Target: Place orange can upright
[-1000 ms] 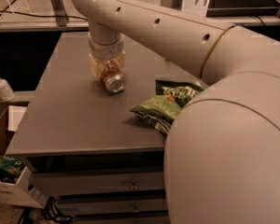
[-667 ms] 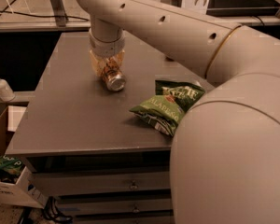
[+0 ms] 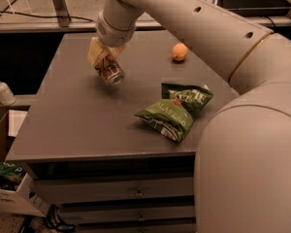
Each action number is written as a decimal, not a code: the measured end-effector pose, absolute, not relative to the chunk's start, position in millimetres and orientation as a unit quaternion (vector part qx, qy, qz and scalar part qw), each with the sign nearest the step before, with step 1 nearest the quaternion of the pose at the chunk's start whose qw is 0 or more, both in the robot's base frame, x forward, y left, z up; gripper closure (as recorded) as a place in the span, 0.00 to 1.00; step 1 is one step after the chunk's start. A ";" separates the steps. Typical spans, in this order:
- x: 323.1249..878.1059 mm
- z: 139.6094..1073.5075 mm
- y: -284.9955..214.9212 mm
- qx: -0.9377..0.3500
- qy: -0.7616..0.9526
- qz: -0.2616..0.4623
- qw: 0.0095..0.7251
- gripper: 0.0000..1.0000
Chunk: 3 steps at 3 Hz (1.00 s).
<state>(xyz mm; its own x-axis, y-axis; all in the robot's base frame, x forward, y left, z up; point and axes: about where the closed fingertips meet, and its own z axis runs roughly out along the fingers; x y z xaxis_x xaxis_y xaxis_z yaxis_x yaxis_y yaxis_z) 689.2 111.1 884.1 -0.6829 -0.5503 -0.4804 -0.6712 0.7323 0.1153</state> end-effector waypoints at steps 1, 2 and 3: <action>691.3 902.7 123.6 -0.385 0.866 0.228 0.225 1.00; 690.6 920.2 131.2 -0.432 0.808 0.314 0.248 1.00; 684.4 936.8 127.2 -0.476 0.743 0.372 0.288 1.00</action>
Offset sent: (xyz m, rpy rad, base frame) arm -0.0067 0.0132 0.0685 0.5303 -0.1177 0.5988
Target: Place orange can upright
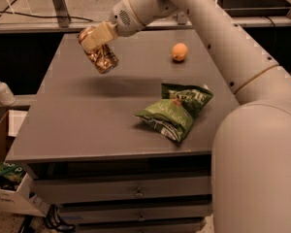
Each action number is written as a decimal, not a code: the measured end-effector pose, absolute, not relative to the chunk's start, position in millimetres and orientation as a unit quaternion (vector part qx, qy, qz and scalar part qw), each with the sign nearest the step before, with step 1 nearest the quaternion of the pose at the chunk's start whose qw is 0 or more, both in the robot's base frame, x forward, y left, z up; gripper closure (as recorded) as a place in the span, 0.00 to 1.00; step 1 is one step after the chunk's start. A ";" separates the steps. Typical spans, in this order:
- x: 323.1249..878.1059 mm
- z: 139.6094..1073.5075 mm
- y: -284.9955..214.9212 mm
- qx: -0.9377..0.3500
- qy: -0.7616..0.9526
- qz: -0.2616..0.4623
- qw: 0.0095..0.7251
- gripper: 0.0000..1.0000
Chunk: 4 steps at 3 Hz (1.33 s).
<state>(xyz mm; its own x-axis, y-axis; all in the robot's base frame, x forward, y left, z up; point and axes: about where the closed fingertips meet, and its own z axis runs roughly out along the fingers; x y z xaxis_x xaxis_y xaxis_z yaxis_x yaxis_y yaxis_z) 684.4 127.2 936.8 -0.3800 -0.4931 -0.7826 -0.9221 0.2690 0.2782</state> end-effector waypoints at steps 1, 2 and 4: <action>682.0 937.5 131.1 -0.500 0.723 0.370 0.299 1.00; 682.2 937.3 131.1 -0.500 0.723 0.370 0.299 1.00; 669.3 928.8 133.4 -0.538 0.637 0.414 0.365 1.00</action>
Offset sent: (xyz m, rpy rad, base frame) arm -0.0064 0.0058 0.0025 0.0479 -0.0854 0.0921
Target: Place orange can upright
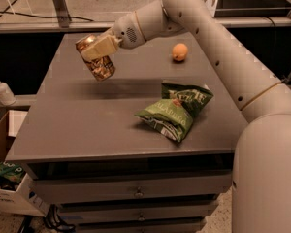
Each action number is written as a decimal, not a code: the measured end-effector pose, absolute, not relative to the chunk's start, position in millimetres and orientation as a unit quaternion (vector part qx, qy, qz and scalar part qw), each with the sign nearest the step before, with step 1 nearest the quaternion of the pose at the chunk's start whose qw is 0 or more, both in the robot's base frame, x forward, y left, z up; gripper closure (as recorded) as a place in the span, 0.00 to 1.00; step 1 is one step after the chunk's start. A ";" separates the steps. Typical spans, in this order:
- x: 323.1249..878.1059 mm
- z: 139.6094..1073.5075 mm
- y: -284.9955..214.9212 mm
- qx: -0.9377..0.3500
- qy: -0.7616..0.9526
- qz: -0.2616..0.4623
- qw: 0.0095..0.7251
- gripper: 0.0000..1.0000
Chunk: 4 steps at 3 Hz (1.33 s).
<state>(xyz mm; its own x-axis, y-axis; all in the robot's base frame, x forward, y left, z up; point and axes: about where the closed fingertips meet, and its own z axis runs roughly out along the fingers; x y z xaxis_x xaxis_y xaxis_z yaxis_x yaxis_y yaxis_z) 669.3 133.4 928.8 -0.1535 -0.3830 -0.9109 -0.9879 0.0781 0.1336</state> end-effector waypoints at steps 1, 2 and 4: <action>658.2 931.4 137.2 -0.564 0.574 0.432 0.406 1.00; 650.4 936.2 136.9 -0.580 0.526 0.440 0.439 1.00; 637.9 925.7 126.9 -0.568 0.486 0.457 0.482 1.00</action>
Offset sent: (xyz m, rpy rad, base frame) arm -0.0280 -0.0053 0.0150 0.2658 -0.2921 0.1839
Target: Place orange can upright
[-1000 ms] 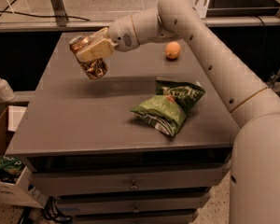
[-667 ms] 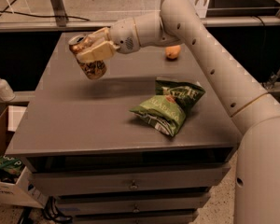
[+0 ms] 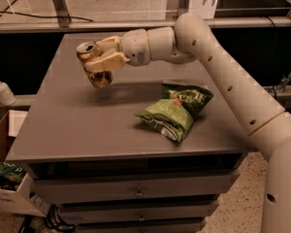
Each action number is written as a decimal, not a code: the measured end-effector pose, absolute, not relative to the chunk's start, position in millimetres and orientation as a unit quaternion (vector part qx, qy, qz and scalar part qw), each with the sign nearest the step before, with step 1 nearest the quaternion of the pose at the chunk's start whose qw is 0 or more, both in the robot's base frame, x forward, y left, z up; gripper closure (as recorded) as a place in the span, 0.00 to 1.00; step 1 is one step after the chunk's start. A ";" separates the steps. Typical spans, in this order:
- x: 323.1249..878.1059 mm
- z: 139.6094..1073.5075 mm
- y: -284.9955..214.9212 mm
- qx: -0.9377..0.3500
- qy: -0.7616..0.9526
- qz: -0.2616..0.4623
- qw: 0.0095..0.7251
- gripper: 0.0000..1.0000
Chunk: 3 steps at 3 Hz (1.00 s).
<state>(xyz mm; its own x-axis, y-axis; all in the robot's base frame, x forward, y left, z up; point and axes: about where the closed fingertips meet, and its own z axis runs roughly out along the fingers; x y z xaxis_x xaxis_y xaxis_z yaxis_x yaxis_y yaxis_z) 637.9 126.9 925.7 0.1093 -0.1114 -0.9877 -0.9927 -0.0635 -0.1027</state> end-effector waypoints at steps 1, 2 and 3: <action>634.5 916.4 127.1 -0.570 0.481 0.452 0.489 1.00; 635.8 902.0 124.8 -0.570 0.491 0.444 0.487 1.00; 639.4 887.9 122.4 -0.570 0.504 0.437 0.479 1.00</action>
Offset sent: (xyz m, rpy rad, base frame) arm 0.0023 -0.0118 -0.0407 -0.0370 -0.0143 -0.0533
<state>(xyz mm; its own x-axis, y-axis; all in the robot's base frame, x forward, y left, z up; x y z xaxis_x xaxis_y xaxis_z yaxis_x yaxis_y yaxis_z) 639.4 122.4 887.9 0.1087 -0.1560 -0.9818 -0.9940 -0.0320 -0.1050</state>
